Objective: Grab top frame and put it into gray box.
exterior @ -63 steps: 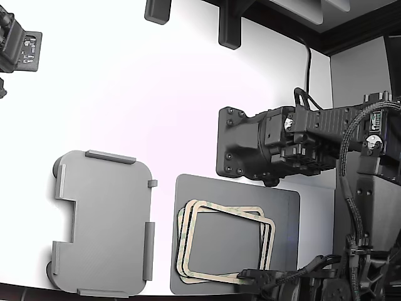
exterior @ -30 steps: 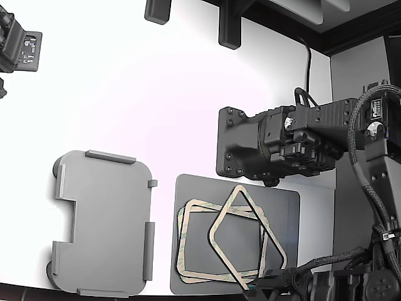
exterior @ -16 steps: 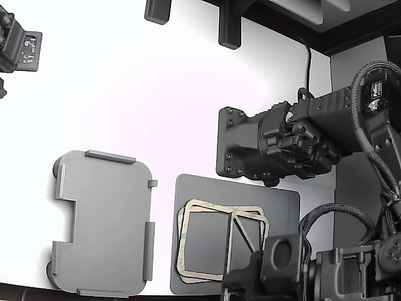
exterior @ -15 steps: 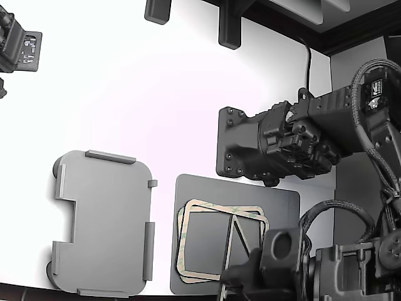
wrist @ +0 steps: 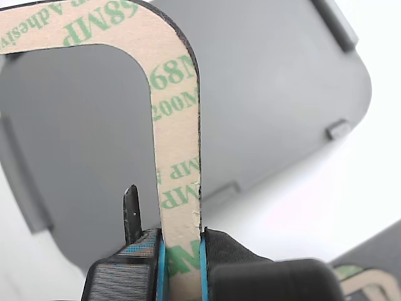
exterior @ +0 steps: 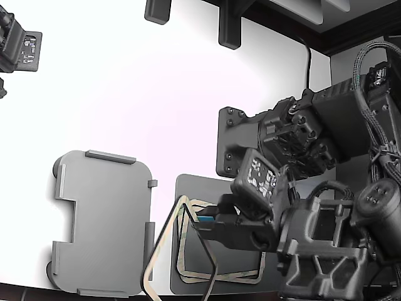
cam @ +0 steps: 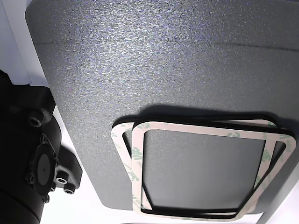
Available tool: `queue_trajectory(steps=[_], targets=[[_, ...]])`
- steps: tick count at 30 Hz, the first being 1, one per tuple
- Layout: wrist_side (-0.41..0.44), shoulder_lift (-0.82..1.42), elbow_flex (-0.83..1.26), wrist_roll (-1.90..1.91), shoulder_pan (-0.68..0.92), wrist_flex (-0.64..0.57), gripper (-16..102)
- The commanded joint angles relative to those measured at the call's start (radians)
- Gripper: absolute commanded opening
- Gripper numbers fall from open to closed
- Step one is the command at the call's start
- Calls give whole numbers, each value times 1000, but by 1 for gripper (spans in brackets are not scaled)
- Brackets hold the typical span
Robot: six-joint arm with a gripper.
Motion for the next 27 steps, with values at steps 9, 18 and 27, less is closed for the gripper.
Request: queue_trajectory(steps=[9, 18, 27], targets=[[-268, -89, -87, 451, -270, 9, -13], [-364, -216, -129, 508, -339, 9, -13], [-390, -324, -201, 597, -360, 9, -13]])
